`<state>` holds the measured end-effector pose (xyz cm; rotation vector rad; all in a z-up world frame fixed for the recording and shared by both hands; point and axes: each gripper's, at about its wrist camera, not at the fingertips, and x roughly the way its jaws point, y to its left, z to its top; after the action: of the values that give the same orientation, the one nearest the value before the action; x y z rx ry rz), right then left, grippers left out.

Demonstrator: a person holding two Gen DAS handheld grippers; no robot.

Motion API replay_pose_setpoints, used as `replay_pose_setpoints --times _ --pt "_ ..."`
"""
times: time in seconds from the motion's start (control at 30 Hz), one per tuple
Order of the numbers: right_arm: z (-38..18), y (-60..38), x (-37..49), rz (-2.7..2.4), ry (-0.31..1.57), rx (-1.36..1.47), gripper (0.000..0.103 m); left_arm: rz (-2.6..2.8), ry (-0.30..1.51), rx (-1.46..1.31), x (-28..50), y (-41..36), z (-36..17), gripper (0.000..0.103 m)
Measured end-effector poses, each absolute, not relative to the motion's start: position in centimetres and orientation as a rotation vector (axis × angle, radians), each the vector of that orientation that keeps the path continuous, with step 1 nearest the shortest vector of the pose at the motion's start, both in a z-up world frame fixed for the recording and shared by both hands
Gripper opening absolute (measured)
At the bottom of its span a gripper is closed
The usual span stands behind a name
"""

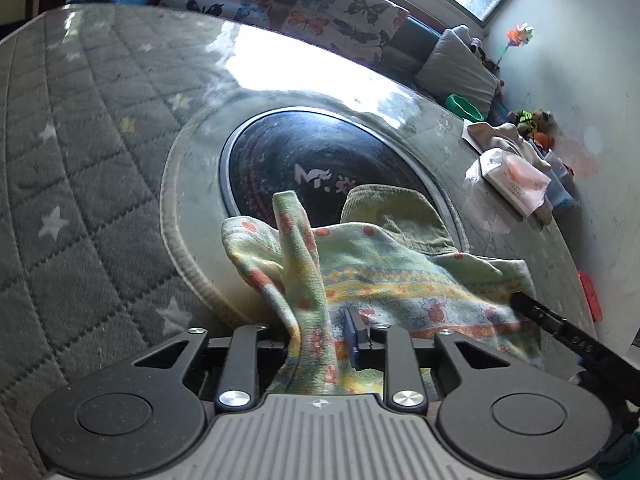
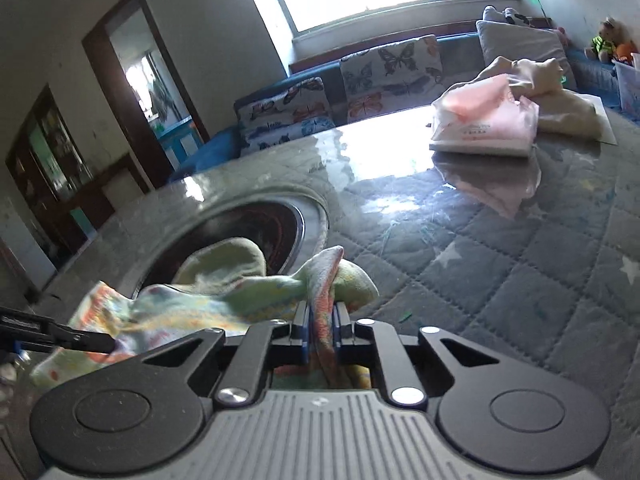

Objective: Fold clothes

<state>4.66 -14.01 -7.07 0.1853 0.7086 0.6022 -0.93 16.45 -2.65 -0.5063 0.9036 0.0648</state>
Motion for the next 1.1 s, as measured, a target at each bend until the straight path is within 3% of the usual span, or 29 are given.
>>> replay_pose_setpoints --times 0.43,1.1 --pt "-1.3 -18.2 1.1 0.543 0.528 0.18 0.009 -0.081 0.822 -0.34 1.8 10.7 2.0 0.012" --pt "3.3 -27.6 -2.9 0.308 0.414 0.142 0.008 -0.284 0.79 -0.163 6.2 0.1 5.0 0.01"
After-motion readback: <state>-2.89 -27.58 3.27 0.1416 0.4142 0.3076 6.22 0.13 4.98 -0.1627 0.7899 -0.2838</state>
